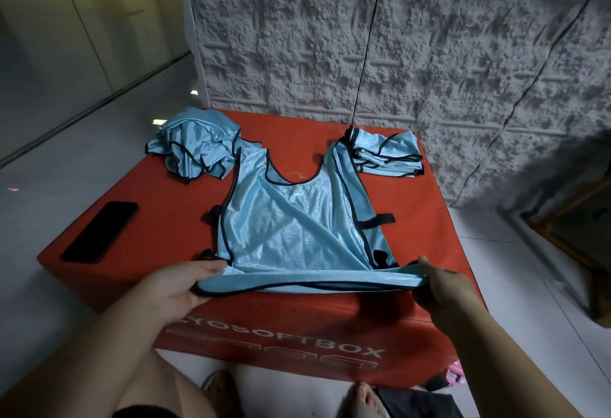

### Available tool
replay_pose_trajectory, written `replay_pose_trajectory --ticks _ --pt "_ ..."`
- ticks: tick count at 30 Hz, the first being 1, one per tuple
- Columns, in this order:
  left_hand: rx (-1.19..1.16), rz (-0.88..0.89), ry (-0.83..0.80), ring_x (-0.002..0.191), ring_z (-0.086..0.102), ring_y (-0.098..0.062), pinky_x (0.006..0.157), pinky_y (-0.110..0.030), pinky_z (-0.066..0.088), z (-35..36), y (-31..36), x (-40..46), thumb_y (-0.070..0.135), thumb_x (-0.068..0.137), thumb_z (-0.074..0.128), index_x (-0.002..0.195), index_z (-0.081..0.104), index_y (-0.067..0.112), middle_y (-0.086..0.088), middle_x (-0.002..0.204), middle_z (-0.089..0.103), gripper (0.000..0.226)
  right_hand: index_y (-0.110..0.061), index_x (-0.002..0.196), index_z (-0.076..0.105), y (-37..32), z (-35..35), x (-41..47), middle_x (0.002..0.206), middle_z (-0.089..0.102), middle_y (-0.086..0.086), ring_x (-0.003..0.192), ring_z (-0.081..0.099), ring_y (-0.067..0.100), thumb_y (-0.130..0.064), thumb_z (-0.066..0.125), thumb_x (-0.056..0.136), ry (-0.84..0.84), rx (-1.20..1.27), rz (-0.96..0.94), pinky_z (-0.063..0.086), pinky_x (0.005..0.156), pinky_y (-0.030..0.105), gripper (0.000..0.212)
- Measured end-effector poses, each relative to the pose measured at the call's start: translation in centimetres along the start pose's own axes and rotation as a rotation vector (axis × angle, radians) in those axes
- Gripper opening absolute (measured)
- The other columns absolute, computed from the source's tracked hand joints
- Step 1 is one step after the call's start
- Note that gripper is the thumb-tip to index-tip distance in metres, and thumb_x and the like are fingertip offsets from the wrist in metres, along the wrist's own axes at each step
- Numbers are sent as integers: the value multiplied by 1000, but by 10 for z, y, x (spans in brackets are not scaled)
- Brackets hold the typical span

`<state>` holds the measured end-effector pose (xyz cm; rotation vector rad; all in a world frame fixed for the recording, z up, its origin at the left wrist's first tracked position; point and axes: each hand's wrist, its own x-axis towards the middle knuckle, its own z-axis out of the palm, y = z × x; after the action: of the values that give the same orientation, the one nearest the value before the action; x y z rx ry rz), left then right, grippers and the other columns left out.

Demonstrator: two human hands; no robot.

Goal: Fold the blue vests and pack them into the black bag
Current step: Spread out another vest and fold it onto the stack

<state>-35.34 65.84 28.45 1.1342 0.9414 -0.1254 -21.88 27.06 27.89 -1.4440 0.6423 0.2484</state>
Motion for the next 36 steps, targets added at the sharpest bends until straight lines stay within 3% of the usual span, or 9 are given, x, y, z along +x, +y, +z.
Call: replay_pose_trajectory --ticks 6,10,15,20,24,26,31,34,36 --pt "143 18 67 80 67 -27 61 -34 61 1 -6 5 -2 86 74 108 69 -5 -18 89 72 23 10 108 64 1 0 -3 88 59 20 72 59 27 -17 70 94 -56 10 14 57 49 28 31" --pt "47 -60 -32 105 70 -36 88 -48 60 3 -1 1 -1 83 74 118 69 -3 -21 109 74 35 13 96 70 -2 1 -13 76 63 18 71 59 29 4 65 87 -168 12 43 51 59 33 13" --pt "-63 -54 -118 116 63 -40 86 -50 54 -4 4 -1 -13 91 48 124 63 -5 -27 124 66 37 5 90 65 -10 -1 -24 76 66 16 73 62 26 16 48 92 -390 -45 66 57 57 26 20" --pt "-7 -13 -130 118 63 -38 86 -45 59 -11 2 5 -15 94 50 125 66 -1 -26 126 66 37 11 98 66 -6 -6 -14 86 69 25 79 66 33 18 58 89 -261 -84 53 62 59 30 15" --pt "48 0 -111 112 66 -33 70 -36 64 -10 0 6 -11 92 57 119 68 -4 -23 120 70 30 11 91 64 -3 -9 -5 80 67 24 70 65 33 15 70 83 -132 -204 53 56 44 26 11" --pt "54 -9 -83 108 67 -31 71 -37 63 -11 -1 8 -11 92 58 116 69 -6 -22 119 70 26 13 91 64 -1 -10 -1 80 67 25 67 65 33 12 74 80 -81 -257 71 54 42 25 15" --pt "1 37 42 101 65 -28 75 -35 52 -9 -1 9 -12 91 59 105 70 -4 -19 116 67 20 15 90 66 3 -12 7 83 70 31 61 65 34 0 86 74 32 -382 55 58 55 36 31" --pt "-111 135 131 91 63 -25 70 -33 50 -6 4 8 -12 92 56 96 70 3 -17 108 67 20 18 95 66 2 -8 4 71 61 20 56 57 27 -11 83 82 -25 -378 24 49 54 34 36" --pt "-76 152 82 91 66 -27 71 -35 52 -4 3 6 -12 91 58 101 70 0 -21 107 70 20 16 95 68 0 -5 -3 65 52 13 52 49 24 -13 76 89 -160 -349 43 41 51 33 31"
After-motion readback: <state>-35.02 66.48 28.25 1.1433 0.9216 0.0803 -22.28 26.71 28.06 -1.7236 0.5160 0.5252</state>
